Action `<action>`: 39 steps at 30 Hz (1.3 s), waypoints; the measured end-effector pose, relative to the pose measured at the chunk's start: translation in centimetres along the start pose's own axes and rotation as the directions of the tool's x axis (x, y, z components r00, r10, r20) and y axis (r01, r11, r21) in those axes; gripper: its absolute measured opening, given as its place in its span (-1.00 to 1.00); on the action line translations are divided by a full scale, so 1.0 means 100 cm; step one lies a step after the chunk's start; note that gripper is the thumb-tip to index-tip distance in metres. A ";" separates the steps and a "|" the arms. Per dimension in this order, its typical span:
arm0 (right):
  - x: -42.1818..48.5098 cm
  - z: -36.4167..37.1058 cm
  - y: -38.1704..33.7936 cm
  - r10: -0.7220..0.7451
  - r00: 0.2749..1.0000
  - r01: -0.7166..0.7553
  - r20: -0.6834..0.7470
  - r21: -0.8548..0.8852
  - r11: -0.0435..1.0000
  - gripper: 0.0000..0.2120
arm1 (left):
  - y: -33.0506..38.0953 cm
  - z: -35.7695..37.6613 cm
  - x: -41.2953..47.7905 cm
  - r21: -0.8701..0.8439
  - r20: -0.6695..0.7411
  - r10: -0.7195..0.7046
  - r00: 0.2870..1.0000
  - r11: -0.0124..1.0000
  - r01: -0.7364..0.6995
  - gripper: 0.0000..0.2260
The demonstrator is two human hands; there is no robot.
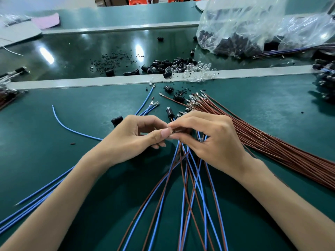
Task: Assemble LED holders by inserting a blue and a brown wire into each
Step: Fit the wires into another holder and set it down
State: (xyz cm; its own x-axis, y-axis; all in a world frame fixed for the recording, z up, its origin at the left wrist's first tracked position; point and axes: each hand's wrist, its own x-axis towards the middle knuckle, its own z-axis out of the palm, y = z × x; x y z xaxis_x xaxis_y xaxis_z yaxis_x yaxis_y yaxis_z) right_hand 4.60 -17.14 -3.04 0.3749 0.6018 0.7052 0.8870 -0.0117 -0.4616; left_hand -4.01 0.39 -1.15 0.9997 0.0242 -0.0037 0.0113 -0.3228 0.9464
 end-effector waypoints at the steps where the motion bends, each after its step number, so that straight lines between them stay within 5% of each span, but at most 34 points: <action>1: 0.000 0.000 0.000 0.000 1.000 0.000 -0.002 0.002 1.000 -0.84 | 0.000 -0.003 -0.001 0.046 -0.009 0.007 1.000 0.999 -0.006 -0.81; 8: 0.003 -0.007 0.003 0.084 0.996 -0.082 -0.044 0.037 0.996 -0.87 | -0.003 -0.018 -0.003 0.375 -0.037 0.084 0.996 0.925 -0.064 -0.72; 14: 0.003 -0.011 0.002 0.164 0.986 -0.161 -0.038 0.074 0.984 -0.87 | -0.008 -0.014 -0.001 0.424 -0.027 0.224 0.974 0.885 -0.192 -0.80; 18: 0.002 -0.010 0.001 0.175 0.984 -0.170 -0.040 0.104 0.980 -0.87 | -0.014 0.003 0.002 0.446 -0.093 0.378 0.921 0.843 -0.301 -0.89; 22: 0.001 -0.007 0.002 0.202 0.979 -0.193 -0.035 0.167 0.967 -0.87 | -0.025 0.008 0.000 0.565 -0.138 0.498 0.856 0.749 -0.345 -0.69; 31: 0.000 0.000 -0.002 0.239 0.971 -0.226 -0.006 0.305 0.925 -0.83 | -0.029 0.007 -0.009 0.734 -0.145 0.683 0.715 0.559 -0.385 -0.86; 35: 0.000 0.000 -0.004 0.229 0.973 -0.214 -0.014 0.296 0.931 -0.84 | -0.028 0.008 -0.011 0.755 -0.144 0.690 0.709 0.539 -0.372 -0.85; 39: 0.000 -0.002 -0.006 0.201 0.979 -0.186 -0.039 0.240 0.953 -0.86 | -0.021 0.010 -0.012 0.697 -0.139 0.587 0.798 0.630 -0.342 -0.68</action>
State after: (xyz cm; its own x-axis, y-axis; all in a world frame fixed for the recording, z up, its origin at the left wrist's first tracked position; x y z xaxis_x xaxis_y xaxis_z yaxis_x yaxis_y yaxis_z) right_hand 4.13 -17.26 -2.67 0.5558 0.5557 0.6184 0.7105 0.0688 -0.7003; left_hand -5.18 0.13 -3.44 0.8012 -0.0387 0.5971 -0.3196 -0.8713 0.3724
